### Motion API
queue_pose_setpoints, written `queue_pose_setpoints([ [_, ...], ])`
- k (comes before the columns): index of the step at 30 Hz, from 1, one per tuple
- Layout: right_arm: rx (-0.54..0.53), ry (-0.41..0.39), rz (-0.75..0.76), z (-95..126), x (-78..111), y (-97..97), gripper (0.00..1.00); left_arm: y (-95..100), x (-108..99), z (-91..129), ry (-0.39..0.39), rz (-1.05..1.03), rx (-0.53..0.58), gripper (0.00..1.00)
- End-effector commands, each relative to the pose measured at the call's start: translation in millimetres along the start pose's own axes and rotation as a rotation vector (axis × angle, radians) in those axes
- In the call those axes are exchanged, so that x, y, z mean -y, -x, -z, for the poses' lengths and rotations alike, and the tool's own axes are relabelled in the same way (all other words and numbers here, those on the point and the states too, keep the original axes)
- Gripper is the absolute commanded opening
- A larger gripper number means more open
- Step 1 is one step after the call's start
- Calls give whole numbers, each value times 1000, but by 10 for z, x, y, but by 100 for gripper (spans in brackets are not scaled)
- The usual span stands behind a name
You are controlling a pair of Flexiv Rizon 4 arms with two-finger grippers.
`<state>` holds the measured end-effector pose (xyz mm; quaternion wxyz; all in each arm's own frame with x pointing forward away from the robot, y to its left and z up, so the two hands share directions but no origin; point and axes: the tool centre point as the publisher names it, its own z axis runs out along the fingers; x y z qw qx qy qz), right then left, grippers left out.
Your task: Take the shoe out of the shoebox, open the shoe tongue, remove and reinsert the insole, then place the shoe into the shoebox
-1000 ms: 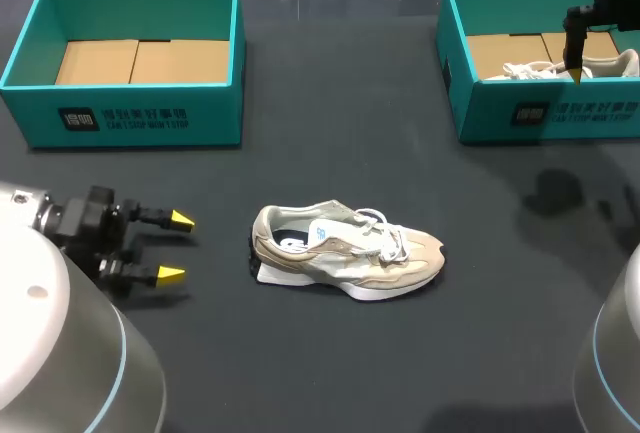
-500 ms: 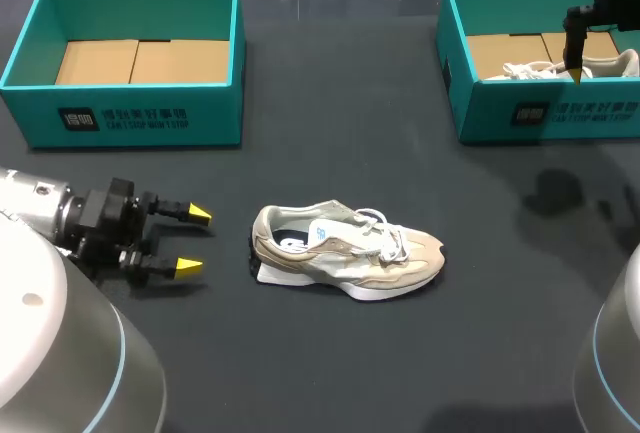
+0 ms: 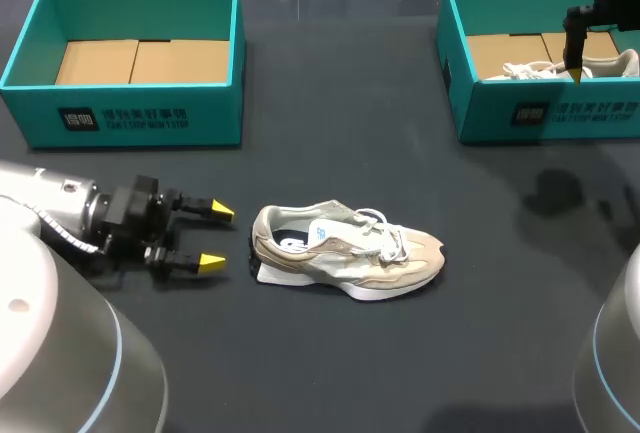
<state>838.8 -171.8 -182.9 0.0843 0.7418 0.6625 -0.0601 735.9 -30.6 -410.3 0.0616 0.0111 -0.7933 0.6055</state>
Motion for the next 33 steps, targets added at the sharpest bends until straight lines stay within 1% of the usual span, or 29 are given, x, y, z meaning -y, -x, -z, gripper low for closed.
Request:
queue_pose_setpoints([
  [1,1,0,-1,-1,1,-4,100,31,14,-103,-2,-4,-5,100],
  [6,1,0,-1,-1,1,-4,100,73,53,-199,-3,-9,-11,100],
  [10,1,0,-1,-1,1,-4,100,80,52,-316,-6,-9,-16,100],
  [13,1,0,-1,-1,1,-4,100,48,41,-407,-4,-6,-28,100],
  [17,1,0,-1,-1,1,-4,100,-20,28,-476,-6,-8,-40,100],
  [26,1,0,-1,-1,1,-4,100,-50,19,-506,-8,-8,-44,100],
  [33,1,0,-1,-1,1,-4,100,-86,60,-543,-11,-11,-53,100],
])
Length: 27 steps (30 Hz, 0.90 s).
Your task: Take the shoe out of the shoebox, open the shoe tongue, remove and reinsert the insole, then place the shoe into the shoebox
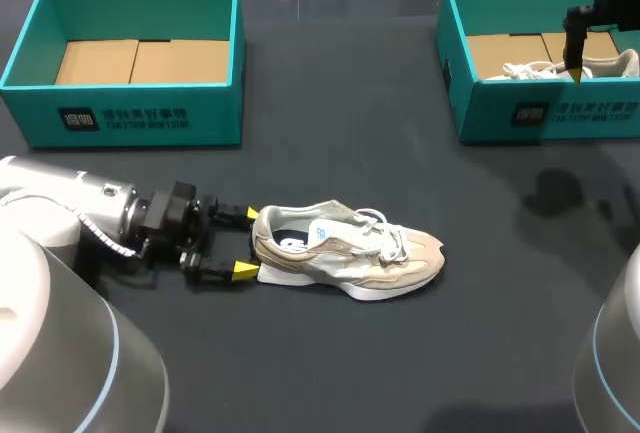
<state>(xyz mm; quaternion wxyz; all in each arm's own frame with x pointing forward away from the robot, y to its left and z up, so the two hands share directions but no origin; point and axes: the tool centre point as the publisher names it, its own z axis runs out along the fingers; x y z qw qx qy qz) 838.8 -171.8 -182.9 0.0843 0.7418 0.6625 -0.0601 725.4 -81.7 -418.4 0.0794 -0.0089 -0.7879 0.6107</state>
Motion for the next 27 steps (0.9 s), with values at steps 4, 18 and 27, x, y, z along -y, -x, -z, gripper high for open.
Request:
queue_pose_setpoints([
  [4,1,0,-1,-1,1,-4,100,-29,29,-52,1,-1,-4,100],
  [18,1,0,-1,-1,1,-4,100,11,66,-178,2,-2,3,100],
  [27,1,0,-1,-1,1,-4,100,15,67,-278,8,-7,-6,100],
])
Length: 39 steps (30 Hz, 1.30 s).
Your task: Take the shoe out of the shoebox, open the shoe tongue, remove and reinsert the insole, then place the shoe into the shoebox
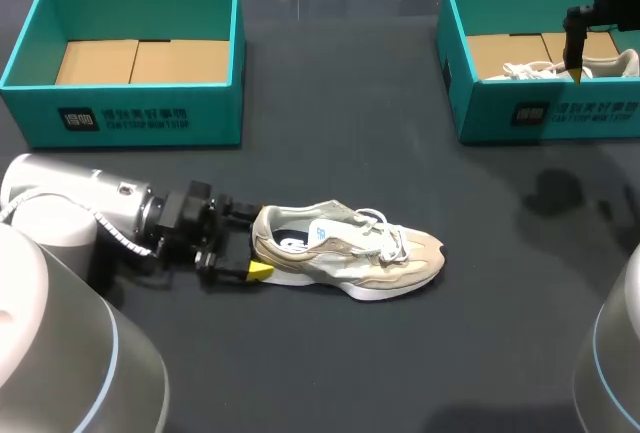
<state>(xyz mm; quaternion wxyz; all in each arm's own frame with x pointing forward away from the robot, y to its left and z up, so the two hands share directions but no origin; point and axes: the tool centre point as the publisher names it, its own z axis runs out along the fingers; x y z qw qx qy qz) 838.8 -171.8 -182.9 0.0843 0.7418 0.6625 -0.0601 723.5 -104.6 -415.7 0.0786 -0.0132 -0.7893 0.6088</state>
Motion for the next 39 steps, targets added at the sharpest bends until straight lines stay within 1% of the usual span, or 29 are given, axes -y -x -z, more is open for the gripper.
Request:
queue_pose_setpoints([
  [1,1,0,-1,-1,1,-4,100,9,-20,-76,3,-1,-3,100],
  [23,1,0,-1,-1,1,-4,100,17,-9,-299,1,0,-29,100],
  [32,1,0,-1,-1,1,-4,100,4,-1,-346,4,-11,-33,100],
  [33,1,0,-1,-1,1,-4,100,3,-1,-353,5,-12,-33,94],
  [34,1,0,-1,-1,1,-4,100,2,-2,-360,6,-14,-32,63],
  [35,1,0,-1,-1,1,-4,100,0,-5,-366,8,-14,-31,47],
  [36,1,0,-1,-1,1,-4,100,-1,-8,-370,9,-14,-30,22],
  [37,1,0,-1,-1,1,-4,100,-3,-11,-374,10,-13,-28,0],
  [39,1,0,-1,-1,1,-4,100,-7,-13,-376,9,-13,-26,0],
])
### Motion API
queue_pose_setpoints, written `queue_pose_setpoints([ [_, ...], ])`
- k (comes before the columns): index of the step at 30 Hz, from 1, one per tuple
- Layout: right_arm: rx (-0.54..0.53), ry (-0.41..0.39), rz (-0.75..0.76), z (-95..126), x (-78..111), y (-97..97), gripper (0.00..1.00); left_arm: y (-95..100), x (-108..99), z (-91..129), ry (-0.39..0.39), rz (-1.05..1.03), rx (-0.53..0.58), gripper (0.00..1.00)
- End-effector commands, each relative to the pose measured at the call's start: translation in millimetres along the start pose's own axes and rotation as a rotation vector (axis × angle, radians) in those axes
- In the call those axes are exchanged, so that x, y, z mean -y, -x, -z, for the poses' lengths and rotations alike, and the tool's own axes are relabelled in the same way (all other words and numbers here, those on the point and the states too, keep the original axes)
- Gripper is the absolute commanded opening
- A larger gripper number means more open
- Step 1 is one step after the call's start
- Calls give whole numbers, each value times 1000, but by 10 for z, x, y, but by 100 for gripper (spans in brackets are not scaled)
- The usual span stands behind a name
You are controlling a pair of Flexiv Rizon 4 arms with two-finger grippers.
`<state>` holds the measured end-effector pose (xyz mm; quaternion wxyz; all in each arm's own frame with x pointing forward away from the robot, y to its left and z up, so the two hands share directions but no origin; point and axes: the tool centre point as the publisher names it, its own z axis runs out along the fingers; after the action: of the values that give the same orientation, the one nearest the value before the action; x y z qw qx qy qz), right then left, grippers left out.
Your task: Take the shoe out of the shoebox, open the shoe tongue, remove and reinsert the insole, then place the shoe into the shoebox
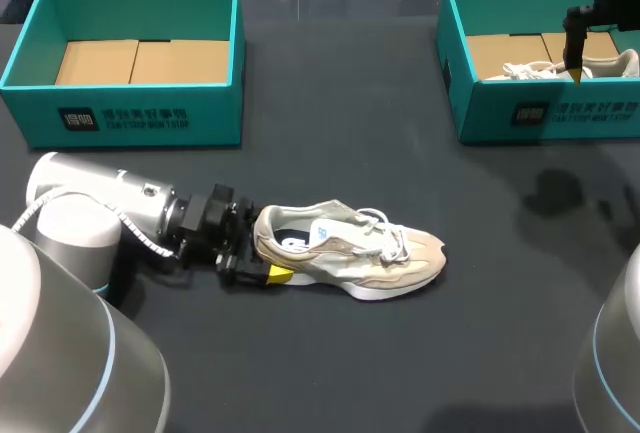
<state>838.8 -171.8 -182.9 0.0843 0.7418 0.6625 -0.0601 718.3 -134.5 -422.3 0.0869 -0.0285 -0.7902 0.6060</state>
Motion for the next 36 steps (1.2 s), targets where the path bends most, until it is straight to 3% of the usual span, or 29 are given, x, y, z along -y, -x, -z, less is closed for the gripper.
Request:
queue_pose_setpoints([
  [1,1,0,-1,-1,1,-4,100,2,-23,-66,0,-1,10,0],
  [10,1,0,-1,-1,1,-4,100,-8,-4,-61,-17,15,65,0],
  [36,1,0,-1,-1,1,-4,100,-8,19,-67,-12,25,48,0],
])
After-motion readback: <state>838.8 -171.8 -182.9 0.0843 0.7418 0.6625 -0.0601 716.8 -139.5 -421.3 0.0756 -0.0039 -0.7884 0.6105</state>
